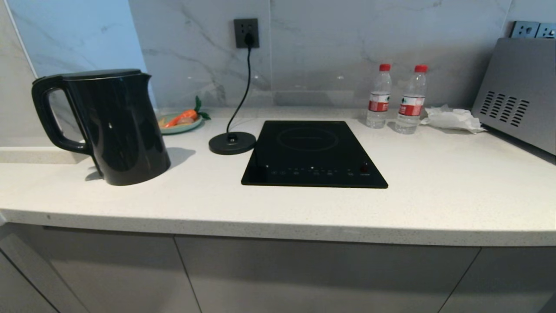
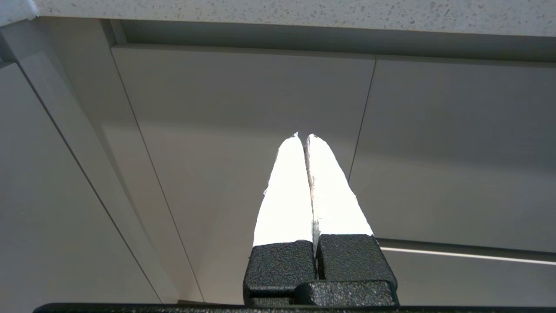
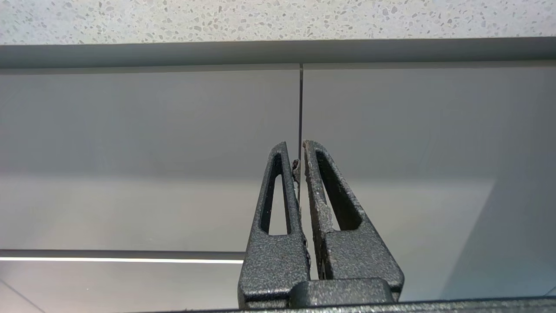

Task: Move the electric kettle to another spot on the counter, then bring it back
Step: Grab the kettle

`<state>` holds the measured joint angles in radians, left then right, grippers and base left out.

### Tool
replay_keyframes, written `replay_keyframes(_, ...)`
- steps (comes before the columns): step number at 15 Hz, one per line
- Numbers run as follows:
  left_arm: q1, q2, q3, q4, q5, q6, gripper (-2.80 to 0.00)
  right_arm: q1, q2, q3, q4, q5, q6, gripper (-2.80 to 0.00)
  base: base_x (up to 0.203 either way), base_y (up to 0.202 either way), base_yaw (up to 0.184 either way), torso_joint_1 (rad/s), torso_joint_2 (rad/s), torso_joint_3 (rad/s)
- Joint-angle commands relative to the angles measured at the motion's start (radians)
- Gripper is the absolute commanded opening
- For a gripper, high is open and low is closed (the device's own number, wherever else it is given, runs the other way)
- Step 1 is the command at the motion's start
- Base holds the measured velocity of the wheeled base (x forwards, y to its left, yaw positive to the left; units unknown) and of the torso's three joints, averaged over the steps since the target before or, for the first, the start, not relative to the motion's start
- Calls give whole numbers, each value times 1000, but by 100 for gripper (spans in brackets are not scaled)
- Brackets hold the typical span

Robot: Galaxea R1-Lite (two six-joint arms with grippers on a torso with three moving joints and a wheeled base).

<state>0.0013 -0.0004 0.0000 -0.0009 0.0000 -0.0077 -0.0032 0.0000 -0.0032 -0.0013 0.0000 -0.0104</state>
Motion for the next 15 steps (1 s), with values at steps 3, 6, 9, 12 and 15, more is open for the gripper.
replay_keyframes(3, 0, 0, 2, -1, 0, 0, -280, 0, 0, 0, 0, 0, 1, -280, 0, 0, 0, 0, 0, 0)
replay_keyframes(6, 0, 0, 2, -1, 0, 0, -280, 0, 0, 0, 0, 0, 1, -280, 0, 0, 0, 0, 0, 0)
replay_keyframes(9, 0, 0, 2, -1, 0, 0, -280, 0, 0, 0, -2, 0, 1, -280, 0, 0, 0, 0, 0, 0)
replay_keyframes(12, 0, 0, 2, -1, 0, 0, -280, 0, 0, 2, -5, 0, 5, -280, 0, 0, 0, 0, 0, 0)
replay_keyframes(15, 0, 0, 2, -1, 0, 0, -280, 0, 0, 2, -5, 0, 5, -280, 0, 0, 0, 0, 0, 0)
